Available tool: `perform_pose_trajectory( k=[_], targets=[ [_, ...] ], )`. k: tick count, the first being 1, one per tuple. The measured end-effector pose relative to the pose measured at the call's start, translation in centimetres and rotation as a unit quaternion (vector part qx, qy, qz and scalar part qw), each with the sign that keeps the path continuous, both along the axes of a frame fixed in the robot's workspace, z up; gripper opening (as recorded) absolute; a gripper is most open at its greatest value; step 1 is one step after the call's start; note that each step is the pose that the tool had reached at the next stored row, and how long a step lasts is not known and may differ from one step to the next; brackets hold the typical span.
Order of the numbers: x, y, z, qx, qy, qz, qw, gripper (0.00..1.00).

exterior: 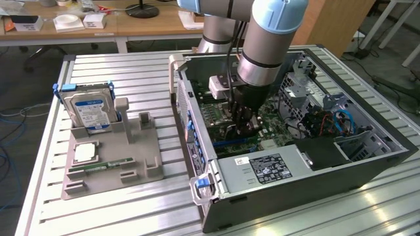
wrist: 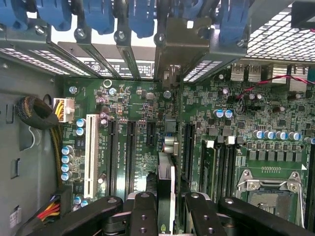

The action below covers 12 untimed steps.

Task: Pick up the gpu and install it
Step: 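Insert the gpu into the slot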

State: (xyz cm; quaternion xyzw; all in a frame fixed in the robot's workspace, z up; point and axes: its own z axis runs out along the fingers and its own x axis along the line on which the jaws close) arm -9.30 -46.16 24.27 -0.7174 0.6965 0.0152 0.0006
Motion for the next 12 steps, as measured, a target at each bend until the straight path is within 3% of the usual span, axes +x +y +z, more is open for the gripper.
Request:
perform_pose_trajectory(
  k=[12],
  targets=[
    [-0.16,0.0,0.09,0.0002,-0.0001,0.0,1.0,0.27]
  ],
)
